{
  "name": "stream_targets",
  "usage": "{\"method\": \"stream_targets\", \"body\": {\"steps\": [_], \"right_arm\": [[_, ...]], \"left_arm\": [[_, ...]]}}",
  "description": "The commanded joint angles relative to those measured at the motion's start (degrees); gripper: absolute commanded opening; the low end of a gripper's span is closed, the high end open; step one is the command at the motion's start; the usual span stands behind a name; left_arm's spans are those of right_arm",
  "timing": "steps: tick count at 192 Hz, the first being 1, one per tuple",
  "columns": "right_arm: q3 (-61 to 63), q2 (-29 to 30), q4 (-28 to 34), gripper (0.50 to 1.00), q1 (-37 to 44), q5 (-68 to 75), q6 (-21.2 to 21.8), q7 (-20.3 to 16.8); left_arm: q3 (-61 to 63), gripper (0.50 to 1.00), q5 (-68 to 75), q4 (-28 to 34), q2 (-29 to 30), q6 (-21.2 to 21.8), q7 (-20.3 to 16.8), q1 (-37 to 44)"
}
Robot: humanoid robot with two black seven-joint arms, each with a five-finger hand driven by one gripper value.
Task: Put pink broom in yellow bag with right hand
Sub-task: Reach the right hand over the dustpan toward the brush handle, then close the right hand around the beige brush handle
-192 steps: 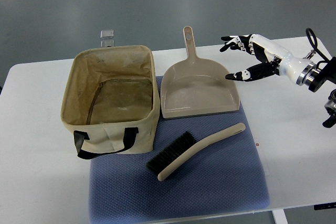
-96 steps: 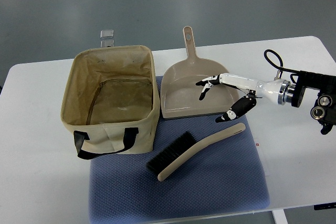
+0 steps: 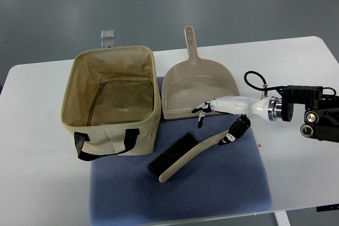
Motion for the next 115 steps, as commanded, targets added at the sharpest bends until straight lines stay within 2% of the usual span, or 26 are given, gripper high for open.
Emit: {"method": "stream_targets", "body": {"steps": [1, 61, 115], "right_arm": [[-2.07, 0.92, -0.92, 0.924, 0.69, -2.02, -1.42, -0.28], [-3.92, 3.65, -1.36, 0.913, 0.95, -4.92, -3.79, -1.95], [-3.92, 4.96, -3.29, 0.834, 0.51, -8.26, -5.02, -2.57]], "left_arm": [[0.00, 1.000, 0.00, 0.00, 0.00, -0.01, -0.07, 0.00], [0.00, 1.000, 0.00, 0.00, 0.00, -0.01, 0.01, 0.00], [0.00, 1.000, 0.00, 0.00, 0.00, -0.01, 0.01, 0.00]]}}
